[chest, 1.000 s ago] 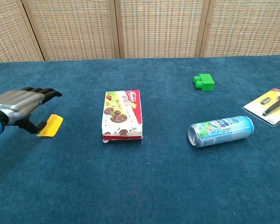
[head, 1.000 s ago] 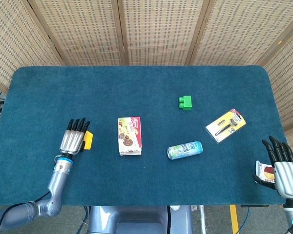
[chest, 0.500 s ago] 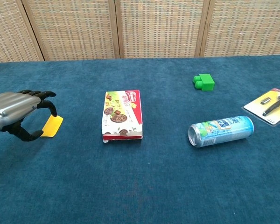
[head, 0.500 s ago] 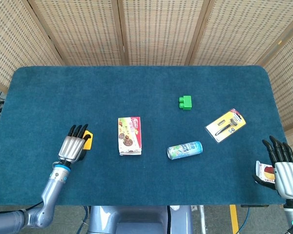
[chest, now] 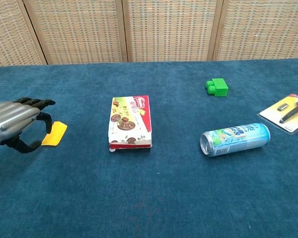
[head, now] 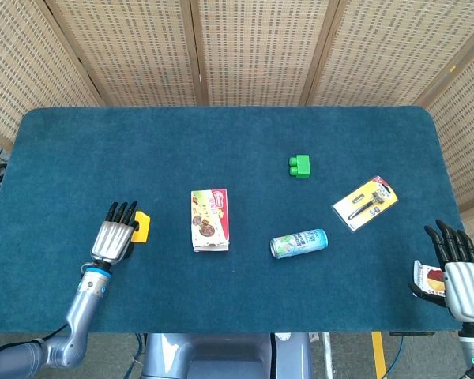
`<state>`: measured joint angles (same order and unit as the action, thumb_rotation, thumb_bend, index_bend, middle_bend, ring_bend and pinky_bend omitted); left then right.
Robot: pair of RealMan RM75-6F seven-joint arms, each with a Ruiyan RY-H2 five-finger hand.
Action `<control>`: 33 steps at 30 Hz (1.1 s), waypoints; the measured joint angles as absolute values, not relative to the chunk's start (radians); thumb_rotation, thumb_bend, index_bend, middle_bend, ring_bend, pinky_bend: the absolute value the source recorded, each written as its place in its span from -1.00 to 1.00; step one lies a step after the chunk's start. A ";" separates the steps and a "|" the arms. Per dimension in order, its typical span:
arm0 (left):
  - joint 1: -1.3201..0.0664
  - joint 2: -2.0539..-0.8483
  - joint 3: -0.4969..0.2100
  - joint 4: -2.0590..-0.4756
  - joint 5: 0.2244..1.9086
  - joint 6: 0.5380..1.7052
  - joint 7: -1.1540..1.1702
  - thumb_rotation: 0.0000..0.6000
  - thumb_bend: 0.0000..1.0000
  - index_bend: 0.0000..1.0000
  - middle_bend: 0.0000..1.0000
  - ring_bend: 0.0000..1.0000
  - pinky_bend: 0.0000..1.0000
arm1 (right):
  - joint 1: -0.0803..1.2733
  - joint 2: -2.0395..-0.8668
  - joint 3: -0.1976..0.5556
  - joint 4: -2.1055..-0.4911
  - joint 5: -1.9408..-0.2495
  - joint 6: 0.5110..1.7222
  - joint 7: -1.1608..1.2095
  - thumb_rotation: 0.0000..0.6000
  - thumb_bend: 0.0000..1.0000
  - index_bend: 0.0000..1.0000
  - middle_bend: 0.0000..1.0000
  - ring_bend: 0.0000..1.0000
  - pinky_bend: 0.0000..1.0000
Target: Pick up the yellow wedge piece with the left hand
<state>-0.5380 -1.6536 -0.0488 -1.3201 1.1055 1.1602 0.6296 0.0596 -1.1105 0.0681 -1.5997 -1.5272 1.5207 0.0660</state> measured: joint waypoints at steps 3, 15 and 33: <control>-0.535 -1.673 -0.049 -1.283 1.126 1.166 0.608 1.00 -0.17 -0.16 -1.00 -1.00 -1.00 | 0.060 -1.110 0.069 -1.600 -1.528 1.521 0.068 1.00 -0.79 -1.00 -1.00 -1.00 -1.00; -0.525 -1.695 -0.059 -1.257 1.147 1.151 0.598 1.00 -0.16 -0.14 -1.00 -1.00 -1.00 | 0.058 -1.110 0.071 -1.596 -1.525 1.524 0.077 1.00 -0.79 -1.00 -1.00 -1.00 -1.00; -0.516 -1.693 -0.061 -1.261 1.158 1.140 0.614 1.00 -0.16 -0.14 -1.00 -1.00 -1.00 | 0.056 -1.108 0.073 -1.597 -1.525 1.528 0.088 1.00 -0.79 -1.00 -1.00 -1.00 -1.00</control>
<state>-0.5158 -1.6925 -0.0611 -1.2613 1.1584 1.1401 0.6143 0.0561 -1.1085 0.0728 -1.5967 -1.5252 1.5283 0.0879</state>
